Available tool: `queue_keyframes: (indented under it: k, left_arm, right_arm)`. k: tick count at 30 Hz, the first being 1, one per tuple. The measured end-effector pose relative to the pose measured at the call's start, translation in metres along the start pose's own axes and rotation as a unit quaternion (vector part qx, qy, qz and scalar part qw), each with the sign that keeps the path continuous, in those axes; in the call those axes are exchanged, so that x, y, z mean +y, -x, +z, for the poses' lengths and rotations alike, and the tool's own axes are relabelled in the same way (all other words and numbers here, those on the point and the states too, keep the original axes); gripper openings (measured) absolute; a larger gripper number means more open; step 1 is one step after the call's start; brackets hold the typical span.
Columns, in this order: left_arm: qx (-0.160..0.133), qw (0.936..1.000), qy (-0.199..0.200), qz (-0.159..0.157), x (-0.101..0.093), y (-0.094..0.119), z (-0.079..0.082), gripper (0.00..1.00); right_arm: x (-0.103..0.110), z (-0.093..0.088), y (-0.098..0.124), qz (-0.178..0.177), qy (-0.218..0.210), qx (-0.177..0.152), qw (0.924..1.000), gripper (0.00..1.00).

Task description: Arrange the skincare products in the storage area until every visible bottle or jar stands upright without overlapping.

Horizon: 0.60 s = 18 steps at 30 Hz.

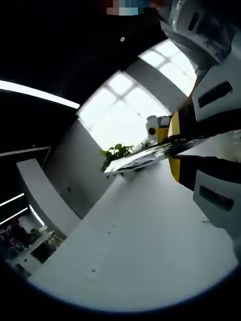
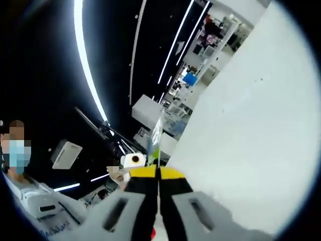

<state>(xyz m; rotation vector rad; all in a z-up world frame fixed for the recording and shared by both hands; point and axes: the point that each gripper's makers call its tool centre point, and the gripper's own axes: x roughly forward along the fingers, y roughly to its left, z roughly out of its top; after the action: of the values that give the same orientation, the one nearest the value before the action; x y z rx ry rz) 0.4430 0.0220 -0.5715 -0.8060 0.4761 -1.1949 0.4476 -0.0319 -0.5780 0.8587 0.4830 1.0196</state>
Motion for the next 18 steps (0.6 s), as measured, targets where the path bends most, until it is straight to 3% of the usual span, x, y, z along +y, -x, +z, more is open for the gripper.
queue_keyframes:
  k: [7, 18]
  left_arm:
    - [0.013, 0.9998, -0.013, 0.012, -0.005, -0.004, -0.001, 0.04]
    - [0.035, 0.9956, -0.049, 0.072, -0.003, 0.003, 0.006, 0.0]
  right_arm:
    - [0.009, -0.006, -0.009, 0.003, 0.017, 0.016, 0.9997, 0.0]
    - [0.013, -0.01, -0.011, -0.028, 0.083, 0.036, 0.9955, 0.01]
